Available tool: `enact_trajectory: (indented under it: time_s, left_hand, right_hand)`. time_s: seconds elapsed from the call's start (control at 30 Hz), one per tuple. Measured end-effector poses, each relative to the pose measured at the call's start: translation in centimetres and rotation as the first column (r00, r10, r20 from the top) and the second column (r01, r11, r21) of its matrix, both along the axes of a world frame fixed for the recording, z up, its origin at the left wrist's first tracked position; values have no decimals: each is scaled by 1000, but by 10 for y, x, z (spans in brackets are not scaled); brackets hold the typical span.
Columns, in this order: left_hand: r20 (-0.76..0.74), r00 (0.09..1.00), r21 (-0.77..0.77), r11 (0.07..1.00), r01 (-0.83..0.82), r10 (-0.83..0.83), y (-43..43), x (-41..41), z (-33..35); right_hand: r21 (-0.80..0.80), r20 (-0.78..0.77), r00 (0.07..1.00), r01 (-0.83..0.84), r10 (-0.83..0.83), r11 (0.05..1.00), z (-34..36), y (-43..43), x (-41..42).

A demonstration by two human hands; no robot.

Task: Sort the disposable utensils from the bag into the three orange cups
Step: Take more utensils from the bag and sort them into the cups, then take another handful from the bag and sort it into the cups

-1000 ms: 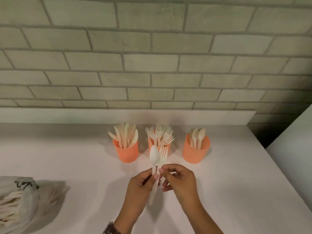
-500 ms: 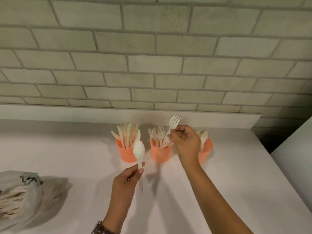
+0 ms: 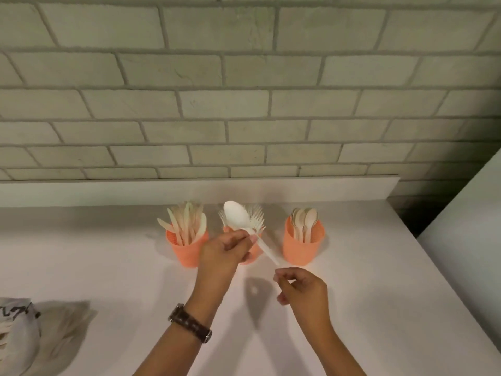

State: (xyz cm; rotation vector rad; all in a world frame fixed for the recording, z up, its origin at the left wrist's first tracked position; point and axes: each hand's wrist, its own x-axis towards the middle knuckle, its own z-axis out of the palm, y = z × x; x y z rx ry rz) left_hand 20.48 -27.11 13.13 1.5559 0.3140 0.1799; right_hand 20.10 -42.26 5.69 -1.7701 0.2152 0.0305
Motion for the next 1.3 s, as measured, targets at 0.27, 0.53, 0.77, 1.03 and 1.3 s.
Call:
enact_trajectory:
  time_s: [0.27,0.53,0.77,1.03,1.3]
  left_hand:
    - [20,993,145,983,115,-119,-81,86,-26]
    - [-35,998,-33,998,53,-54,-48,38,-28]
    - [-2,989,108,983,-148,149,78,-72,-16]
    - [65,921,276,880,-386,383,250,-189,-22]
    - [208,869,713,538,-449,449,394,-235,-50]
  right_hand:
    - [38,-36,996,86,-85,996,-12,-48,-33]
    - [39,-9,1000,3,-3,999,-13,-28,-35]
    - [24,-18,969,-246,247,969,-11,65,-48]
    - [66,-36,902,-427,430,902,-4,210,-93]
    - [-88,128,848,-507,514,857,6,349,-133]
